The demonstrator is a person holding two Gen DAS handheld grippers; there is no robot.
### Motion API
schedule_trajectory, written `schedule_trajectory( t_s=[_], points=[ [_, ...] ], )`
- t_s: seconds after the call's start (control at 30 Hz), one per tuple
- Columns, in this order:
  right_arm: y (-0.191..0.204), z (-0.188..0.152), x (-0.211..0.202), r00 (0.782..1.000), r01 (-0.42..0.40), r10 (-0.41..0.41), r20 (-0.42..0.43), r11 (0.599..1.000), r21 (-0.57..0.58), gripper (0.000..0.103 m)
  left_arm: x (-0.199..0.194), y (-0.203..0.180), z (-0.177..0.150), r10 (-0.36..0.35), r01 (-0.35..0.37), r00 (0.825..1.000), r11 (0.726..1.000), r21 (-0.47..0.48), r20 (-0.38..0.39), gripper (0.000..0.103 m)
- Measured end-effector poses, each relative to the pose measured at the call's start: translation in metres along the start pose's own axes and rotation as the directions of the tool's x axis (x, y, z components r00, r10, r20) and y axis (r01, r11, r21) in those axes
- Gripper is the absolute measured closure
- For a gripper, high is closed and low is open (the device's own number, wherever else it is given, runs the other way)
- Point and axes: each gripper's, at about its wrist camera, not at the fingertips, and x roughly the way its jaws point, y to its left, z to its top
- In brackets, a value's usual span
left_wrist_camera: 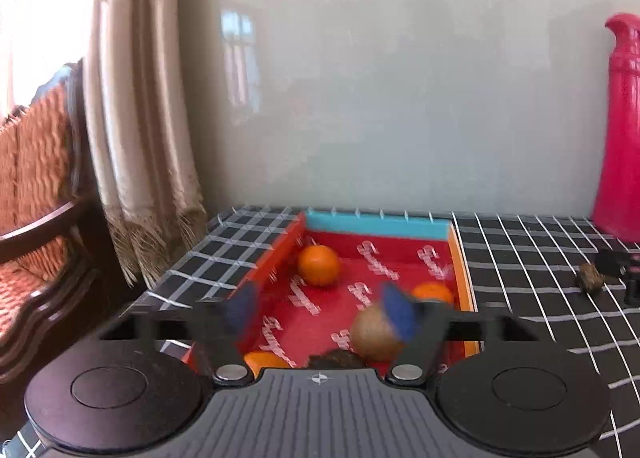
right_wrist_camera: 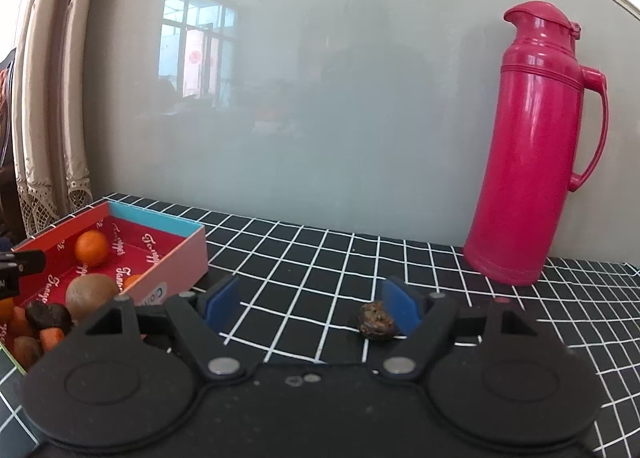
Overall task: Organize fruits
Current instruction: 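Carry the mandarin into the box and open the left gripper, then move the right gripper over the brown dried fruit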
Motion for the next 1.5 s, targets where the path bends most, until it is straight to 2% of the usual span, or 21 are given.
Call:
schedule_trajectory(
  t_s=[0.07, 0.17, 0.43, 0.63, 0.97, 1.07, 1.27, 1.5],
  points=[
    [-0.004, -0.001, -0.002, 1.000, 0.005, -0.005, 0.001, 1.000, -0.004, 0.024, -0.008, 0.000, 0.002, 0.015, -0.015, 0.999, 1.000, 0.003, 0.032, 0.010],
    [-0.011, -0.001, -0.006, 1.000, 0.009, -0.009, 0.001, 1.000, -0.002, 0.024, -0.019, -0.001, 0.002, 0.031, -0.030, 0.998, 0.999, -0.012, 0.062, 0.005],
    [-0.033, -0.003, -0.020, 1.000, 0.023, -0.023, 0.008, 1.000, -0.006, 0.024, -0.047, -0.010, -0.016, 0.022, -0.022, 0.998, 1.000, -0.013, 0.060, 0.004],
    [-0.050, -0.009, -0.024, 1.000, 0.029, -0.029, -0.006, 1.000, -0.005, 0.021, -0.043, -0.014, -0.018, 0.031, -0.031, 0.997, 1.000, -0.004, 0.067, 0.004],
    [-0.053, -0.021, 0.012, 0.997, 0.037, -0.037, -0.064, 0.999, -0.010, 0.019, -0.027, -0.006, -0.024, 0.065, -0.063, 0.996, 0.998, -0.030, 0.065, 0.004],
    [-0.053, -0.022, 0.022, 0.998, 0.041, -0.042, -0.056, 0.999, -0.010, 0.019, -0.019, -0.003, -0.023, 0.038, -0.036, 0.999, 0.999, -0.040, 0.036, 0.004],
    [-0.052, -0.030, 0.050, 0.993, 0.053, -0.052, -0.108, 0.999, 0.010, 0.021, -0.011, -0.003, -0.021, 0.035, -0.035, 0.999, 0.999, -0.017, 0.035, 0.004],
    [-0.045, -0.027, 0.068, 0.993, 0.050, -0.048, -0.109, 0.999, 0.013, 0.022, 0.002, 0.005, -0.019, 0.081, -0.080, 0.996, 0.996, -0.030, 0.025, 0.004]
  ],
)
